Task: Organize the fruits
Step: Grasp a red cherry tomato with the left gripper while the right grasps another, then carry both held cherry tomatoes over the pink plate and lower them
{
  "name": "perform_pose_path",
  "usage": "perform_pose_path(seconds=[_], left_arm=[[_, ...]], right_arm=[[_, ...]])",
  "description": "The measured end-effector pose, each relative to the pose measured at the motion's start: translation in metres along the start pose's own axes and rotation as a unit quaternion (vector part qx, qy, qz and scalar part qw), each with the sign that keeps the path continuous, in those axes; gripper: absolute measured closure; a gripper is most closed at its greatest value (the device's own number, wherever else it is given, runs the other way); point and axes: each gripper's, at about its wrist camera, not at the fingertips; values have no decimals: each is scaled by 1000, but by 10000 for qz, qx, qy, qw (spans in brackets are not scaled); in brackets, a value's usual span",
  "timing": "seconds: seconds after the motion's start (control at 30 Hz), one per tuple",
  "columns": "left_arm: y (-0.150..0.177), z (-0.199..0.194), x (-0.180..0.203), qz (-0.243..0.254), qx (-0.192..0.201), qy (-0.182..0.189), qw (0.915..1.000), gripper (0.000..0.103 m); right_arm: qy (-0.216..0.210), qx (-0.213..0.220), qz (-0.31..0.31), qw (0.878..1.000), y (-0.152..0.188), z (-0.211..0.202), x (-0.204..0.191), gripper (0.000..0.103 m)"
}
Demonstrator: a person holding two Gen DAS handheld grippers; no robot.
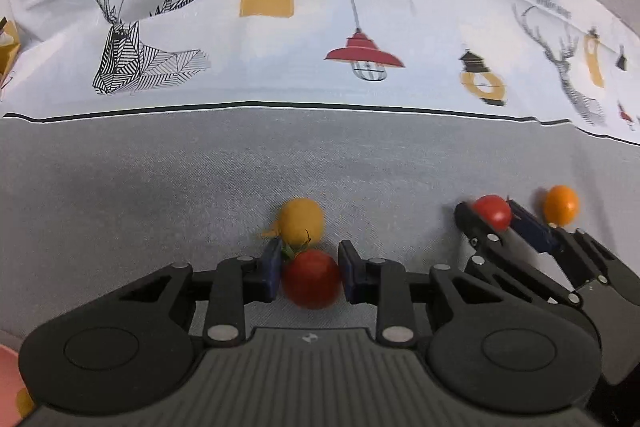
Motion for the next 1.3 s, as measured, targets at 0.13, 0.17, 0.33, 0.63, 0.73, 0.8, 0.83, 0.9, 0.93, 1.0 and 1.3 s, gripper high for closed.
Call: perform_pose_path(seconds=[0.13, 0.17, 0.33, 0.63, 0.73, 0.8, 0.83, 0.9, 0.93, 1.0, 1.3], left_arm=[[18, -29, -3, 40, -24, 74, 10000, 70], [24, -38, -6, 14, -67, 116, 9999, 70], [60, -89, -21, -185, -236, 214, 9993, 70], [115, -210, -52, -99, 0, 70, 9999, 70], [132, -247, -70, -226, 132, -84, 9996, 70], [142, -269, -83, -325, 241, -219, 9989, 70], [147, -279, -90, -380, 283, -260, 9985, 70], [158, -299, -103, -507, 361, -340, 9975, 70], [164, -307, -110, -569, 389, -365, 9970, 70], [176, -323, -119, -674, 457, -413, 9958, 70], [218, -373, -142, -1002, 825, -443, 9906, 70]], right_arm=[[-63, 85, -52, 9999, -1, -32, -3, 60], [-81, 101, -94, 9999, 0, -43, -5, 60], [-207, 38, -121, 9997, 9, -104, -10, 59], [-779, -288, 242, 9963, 17, -226, -45, 59], [-1100, -223, 192, 9935, 13, -259, -69, 59], [-1337, -153, 103, 9909, 10, -279, -86, 59], [-1443, -129, 78, 9894, 8, -286, -93, 59], [-1679, -95, 30, 9857, 6, -302, -108, 59], [-1753, -74, -12, 9845, 4, -309, -115, 59], [-1880, -14, -165, 9820, 4, -325, -129, 59], [-1939, 256, -688, 9783, 8, -376, -157, 59]])
Point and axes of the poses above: each gripper's, at about its wrist camera, not at the fingertips, and z roughly the way its jaws point, x to its right, y to its underside, and after that the axes turned 5 degrees about x, right-handed
